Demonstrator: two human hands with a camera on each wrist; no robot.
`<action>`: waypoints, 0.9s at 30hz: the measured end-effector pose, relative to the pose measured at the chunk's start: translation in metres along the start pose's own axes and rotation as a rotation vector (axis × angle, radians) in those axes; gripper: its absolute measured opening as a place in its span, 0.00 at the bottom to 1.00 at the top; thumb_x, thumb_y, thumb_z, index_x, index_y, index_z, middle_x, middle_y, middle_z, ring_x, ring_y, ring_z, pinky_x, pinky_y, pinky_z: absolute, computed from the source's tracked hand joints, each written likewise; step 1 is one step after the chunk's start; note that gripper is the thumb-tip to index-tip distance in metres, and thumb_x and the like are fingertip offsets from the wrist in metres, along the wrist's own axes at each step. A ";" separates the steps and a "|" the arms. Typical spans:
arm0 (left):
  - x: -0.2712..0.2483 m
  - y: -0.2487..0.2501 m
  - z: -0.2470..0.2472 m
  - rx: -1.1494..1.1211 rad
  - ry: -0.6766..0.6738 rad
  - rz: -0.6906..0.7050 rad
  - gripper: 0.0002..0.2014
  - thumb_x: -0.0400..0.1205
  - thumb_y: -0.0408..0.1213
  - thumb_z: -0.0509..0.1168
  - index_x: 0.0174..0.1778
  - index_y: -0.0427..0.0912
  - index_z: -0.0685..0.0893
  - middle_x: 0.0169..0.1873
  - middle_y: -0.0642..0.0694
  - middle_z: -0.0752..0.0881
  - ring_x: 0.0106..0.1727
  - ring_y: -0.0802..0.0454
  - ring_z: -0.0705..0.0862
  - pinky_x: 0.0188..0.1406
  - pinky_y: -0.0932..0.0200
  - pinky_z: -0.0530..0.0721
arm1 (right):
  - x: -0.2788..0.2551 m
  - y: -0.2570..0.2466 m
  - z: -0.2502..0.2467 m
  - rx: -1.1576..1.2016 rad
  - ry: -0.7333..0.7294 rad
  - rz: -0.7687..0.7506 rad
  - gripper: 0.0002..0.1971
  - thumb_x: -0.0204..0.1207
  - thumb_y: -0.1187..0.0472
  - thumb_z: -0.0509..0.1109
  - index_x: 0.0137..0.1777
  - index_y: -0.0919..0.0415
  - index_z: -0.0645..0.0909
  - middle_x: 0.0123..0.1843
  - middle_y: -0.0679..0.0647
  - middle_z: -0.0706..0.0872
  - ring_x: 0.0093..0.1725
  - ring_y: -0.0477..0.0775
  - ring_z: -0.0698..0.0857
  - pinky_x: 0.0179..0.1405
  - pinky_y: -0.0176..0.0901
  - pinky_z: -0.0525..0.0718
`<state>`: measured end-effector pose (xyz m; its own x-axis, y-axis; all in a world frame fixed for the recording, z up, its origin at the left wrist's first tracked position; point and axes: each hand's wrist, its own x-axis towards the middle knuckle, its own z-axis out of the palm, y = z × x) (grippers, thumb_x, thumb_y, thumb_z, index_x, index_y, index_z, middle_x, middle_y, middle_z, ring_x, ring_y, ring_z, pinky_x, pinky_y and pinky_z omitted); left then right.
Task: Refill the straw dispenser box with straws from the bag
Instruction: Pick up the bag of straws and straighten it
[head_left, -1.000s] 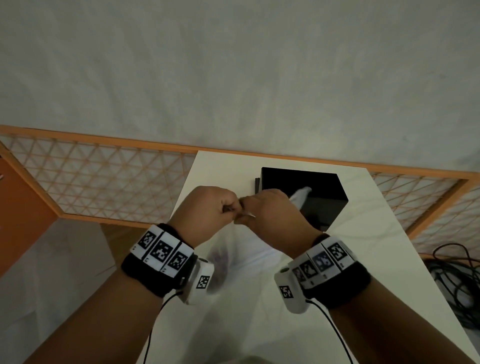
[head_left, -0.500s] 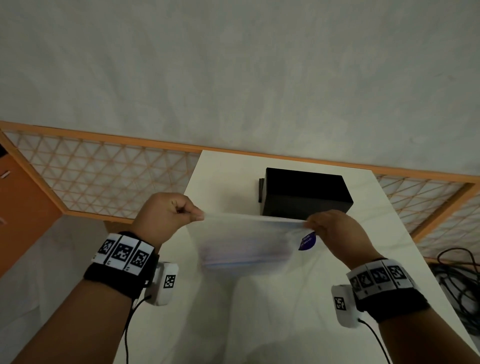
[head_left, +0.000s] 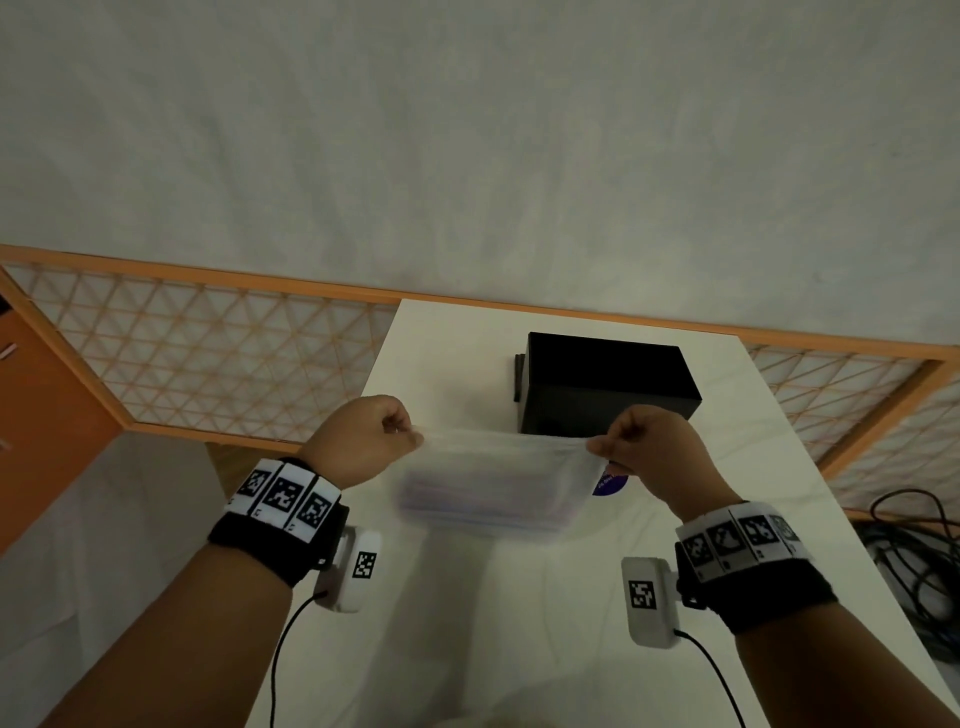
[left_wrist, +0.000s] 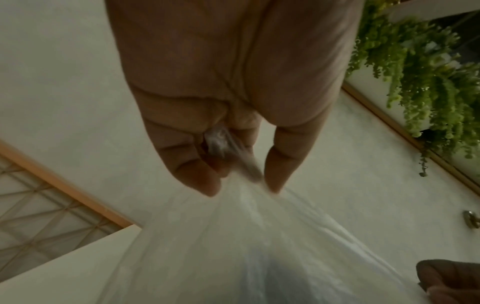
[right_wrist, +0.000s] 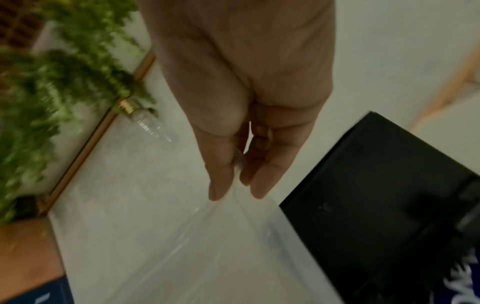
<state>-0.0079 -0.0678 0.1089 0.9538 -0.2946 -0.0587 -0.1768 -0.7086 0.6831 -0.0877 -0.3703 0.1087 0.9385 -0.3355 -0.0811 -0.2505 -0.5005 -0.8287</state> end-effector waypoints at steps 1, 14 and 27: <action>0.001 0.002 0.001 -0.001 -0.003 -0.015 0.10 0.77 0.40 0.68 0.32 0.45 0.76 0.31 0.49 0.80 0.33 0.48 0.81 0.41 0.49 0.81 | -0.001 -0.002 0.001 -0.035 0.014 -0.002 0.14 0.65 0.59 0.81 0.31 0.62 0.78 0.27 0.54 0.86 0.28 0.50 0.86 0.34 0.43 0.87; 0.009 0.015 0.018 -0.412 0.283 -0.015 0.18 0.80 0.35 0.66 0.28 0.45 0.65 0.24 0.46 0.76 0.33 0.40 0.85 0.47 0.40 0.85 | 0.006 -0.006 0.016 -0.063 0.148 -0.017 0.14 0.73 0.64 0.73 0.30 0.63 0.72 0.27 0.59 0.83 0.23 0.45 0.84 0.27 0.39 0.80; 0.018 0.008 0.032 -1.588 0.145 -0.524 0.10 0.83 0.24 0.55 0.35 0.35 0.74 0.13 0.48 0.76 0.11 0.60 0.71 0.11 0.69 0.73 | 0.001 0.011 0.027 0.333 0.057 0.265 0.07 0.74 0.74 0.64 0.36 0.66 0.75 0.34 0.62 0.83 0.34 0.59 0.86 0.33 0.45 0.88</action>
<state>-0.0003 -0.0991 0.0903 0.8553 -0.1310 -0.5013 0.4630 0.6274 0.6261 -0.0833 -0.3542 0.0847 0.8350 -0.4661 -0.2925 -0.3822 -0.1088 -0.9176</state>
